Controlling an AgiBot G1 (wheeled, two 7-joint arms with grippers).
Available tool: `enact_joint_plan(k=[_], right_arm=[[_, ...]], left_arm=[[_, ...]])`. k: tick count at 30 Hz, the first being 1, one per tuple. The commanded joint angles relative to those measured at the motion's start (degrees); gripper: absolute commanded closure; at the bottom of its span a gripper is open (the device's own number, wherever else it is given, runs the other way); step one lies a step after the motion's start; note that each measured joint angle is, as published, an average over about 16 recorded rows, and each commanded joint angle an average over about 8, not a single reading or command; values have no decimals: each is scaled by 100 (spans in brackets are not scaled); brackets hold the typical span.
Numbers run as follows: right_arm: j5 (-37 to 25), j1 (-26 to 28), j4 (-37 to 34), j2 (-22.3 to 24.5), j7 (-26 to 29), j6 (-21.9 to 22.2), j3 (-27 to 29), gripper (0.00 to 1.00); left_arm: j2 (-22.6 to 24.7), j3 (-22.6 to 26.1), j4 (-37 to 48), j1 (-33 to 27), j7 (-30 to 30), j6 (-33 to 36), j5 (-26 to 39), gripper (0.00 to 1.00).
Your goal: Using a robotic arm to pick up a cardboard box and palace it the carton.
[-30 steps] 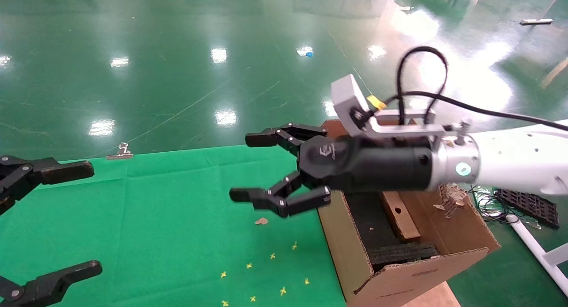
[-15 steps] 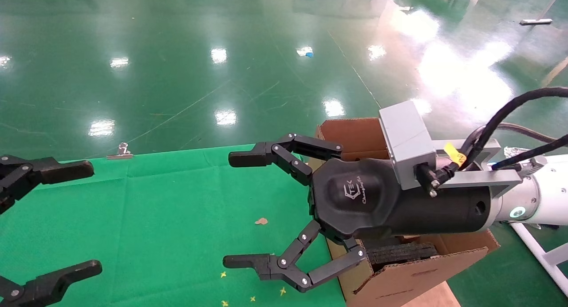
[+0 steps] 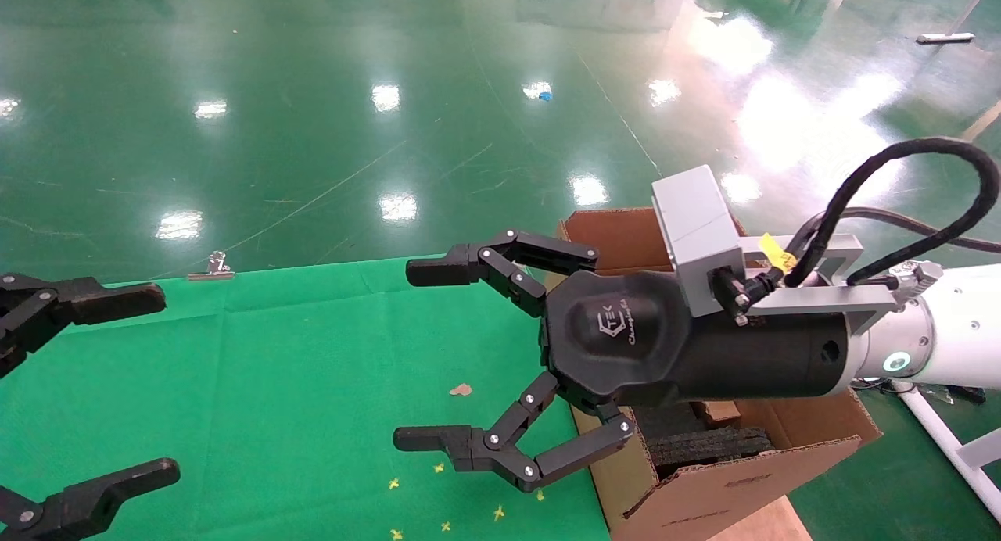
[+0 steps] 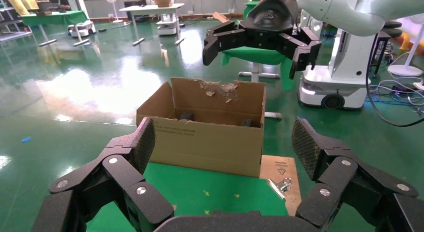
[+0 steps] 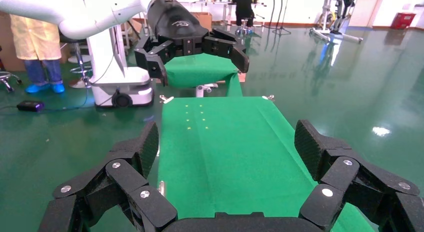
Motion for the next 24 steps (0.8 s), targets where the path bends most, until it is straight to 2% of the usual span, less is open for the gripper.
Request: enact_joint_plan(k=[1, 24], right_arm=[[-8, 18, -18, -4, 5, 6, -21, 0], [-41, 79, -82, -16, 23, 24, -94, 0]], left_arm=[[0, 0, 0, 0, 0, 0, 0, 0], [0, 0, 0, 0, 0, 1, 0, 0]])
